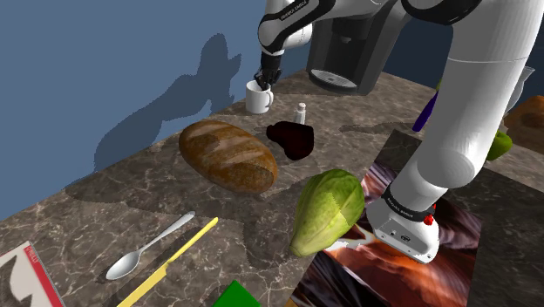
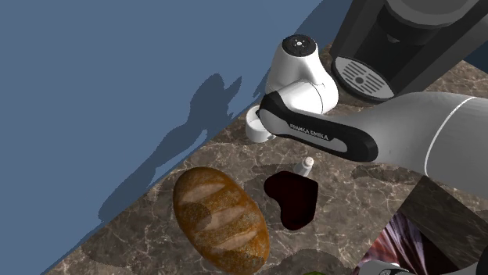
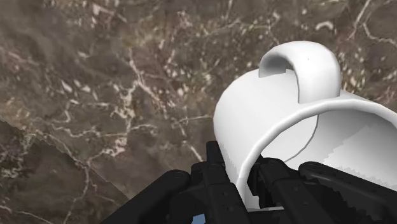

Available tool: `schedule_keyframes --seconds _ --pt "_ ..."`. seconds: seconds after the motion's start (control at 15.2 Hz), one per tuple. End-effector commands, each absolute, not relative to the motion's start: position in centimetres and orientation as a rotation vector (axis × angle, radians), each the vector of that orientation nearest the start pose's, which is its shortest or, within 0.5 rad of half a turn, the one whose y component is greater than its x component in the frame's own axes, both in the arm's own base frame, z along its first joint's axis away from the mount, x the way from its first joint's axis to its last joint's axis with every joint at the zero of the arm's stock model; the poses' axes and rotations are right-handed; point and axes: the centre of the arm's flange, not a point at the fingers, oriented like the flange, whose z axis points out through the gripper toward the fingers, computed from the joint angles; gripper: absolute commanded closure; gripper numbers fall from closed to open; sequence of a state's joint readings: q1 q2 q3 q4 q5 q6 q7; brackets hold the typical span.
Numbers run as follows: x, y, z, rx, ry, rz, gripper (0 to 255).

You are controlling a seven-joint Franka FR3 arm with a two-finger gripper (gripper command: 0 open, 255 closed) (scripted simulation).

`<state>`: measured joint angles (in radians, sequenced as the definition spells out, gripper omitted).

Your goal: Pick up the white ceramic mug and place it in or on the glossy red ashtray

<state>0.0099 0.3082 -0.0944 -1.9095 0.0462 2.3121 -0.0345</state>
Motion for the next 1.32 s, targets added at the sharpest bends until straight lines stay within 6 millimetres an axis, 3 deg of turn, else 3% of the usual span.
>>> schedule_keyframes --seconds 0.0,0.4,1.25 --pt "62.6 -4.9 34.6 -3.134 0.116 -0.151 255" --pt "62.6 -4.9 34.6 -3.134 0.116 -0.151 255" --pt "62.6 -4.9 41.5 -3.134 0.116 -0.151 255"
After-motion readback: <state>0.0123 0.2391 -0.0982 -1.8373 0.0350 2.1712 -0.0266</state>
